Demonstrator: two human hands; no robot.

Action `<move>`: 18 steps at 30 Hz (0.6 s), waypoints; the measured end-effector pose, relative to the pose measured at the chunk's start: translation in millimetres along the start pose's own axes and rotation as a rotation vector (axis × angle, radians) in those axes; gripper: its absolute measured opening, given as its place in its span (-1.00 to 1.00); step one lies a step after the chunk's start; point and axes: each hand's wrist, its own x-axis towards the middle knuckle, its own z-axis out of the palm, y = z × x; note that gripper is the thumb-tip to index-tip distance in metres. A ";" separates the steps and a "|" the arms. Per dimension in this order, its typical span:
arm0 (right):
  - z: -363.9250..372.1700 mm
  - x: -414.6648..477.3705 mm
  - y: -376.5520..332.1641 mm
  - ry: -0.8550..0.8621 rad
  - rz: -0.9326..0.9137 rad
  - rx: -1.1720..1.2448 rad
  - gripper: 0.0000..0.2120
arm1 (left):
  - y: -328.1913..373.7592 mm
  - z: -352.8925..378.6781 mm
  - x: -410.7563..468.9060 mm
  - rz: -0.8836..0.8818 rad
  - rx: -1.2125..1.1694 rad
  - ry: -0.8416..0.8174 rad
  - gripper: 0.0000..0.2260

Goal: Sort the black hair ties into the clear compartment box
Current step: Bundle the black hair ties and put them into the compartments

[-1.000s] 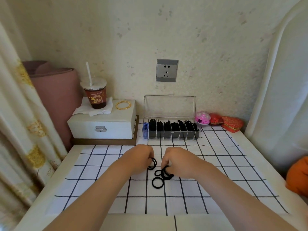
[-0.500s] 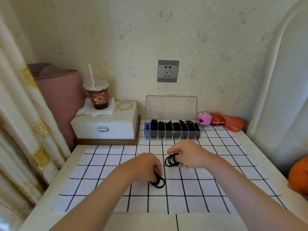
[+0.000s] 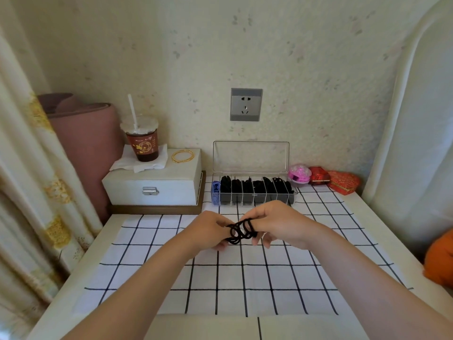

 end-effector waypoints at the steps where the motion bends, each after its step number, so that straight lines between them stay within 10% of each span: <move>1: 1.1 0.8 0.1 0.015 0.000 0.027 -0.88 | 2.2 0.9 -0.5 -0.020 -0.063 -0.023 -0.87; 11: 7.3 7.9 8.5 0.215 0.061 0.007 -0.90 | 10.5 -3.7 -4.6 -0.084 -0.511 -0.279 -0.74; 18: 20.6 16.1 8.9 0.327 0.006 -0.156 -0.94 | 2.6 0.9 -0.2 0.018 -0.277 -0.162 -0.82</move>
